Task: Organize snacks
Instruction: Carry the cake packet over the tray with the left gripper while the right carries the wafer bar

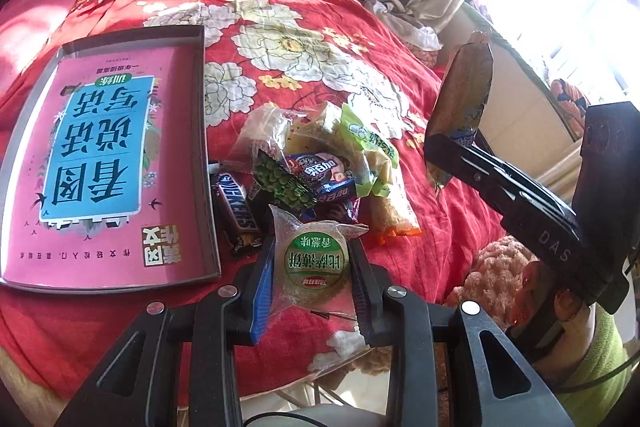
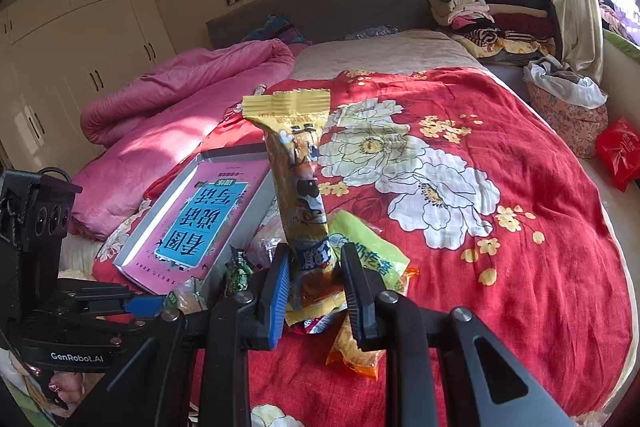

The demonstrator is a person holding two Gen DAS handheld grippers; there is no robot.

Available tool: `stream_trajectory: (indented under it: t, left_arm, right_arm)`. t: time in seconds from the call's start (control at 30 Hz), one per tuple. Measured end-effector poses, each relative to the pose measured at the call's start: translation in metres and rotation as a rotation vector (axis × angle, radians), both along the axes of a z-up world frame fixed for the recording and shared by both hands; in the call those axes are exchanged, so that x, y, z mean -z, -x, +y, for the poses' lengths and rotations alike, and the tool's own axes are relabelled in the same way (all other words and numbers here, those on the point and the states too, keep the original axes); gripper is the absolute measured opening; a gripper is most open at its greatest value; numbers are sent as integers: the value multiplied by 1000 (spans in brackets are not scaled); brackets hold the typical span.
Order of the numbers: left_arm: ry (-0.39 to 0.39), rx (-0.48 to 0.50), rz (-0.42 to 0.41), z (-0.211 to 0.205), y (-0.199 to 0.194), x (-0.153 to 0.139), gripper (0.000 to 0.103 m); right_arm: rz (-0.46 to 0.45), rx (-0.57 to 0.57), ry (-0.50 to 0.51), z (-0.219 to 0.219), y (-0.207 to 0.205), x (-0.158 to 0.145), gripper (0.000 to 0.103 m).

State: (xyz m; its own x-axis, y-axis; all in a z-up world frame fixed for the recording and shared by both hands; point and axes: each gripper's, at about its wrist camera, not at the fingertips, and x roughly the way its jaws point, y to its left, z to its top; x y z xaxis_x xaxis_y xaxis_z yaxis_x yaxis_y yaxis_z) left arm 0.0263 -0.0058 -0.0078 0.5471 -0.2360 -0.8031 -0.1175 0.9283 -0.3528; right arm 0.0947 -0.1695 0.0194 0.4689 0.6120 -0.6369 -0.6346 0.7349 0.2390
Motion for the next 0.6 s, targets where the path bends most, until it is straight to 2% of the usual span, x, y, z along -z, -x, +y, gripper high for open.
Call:
stream_trajectory:
  t: [0.33, 0.6]
  left_arm:
    - [-20, -62, -27, 24, 10, -10, 35]
    - [-32, -152, -37, 59, 17, -15, 35]
  right_arm:
    - [-22, -69, 8, 21, 21, -3, 26]
    - [-6, -103, -34, 37, 31, -8, 26]
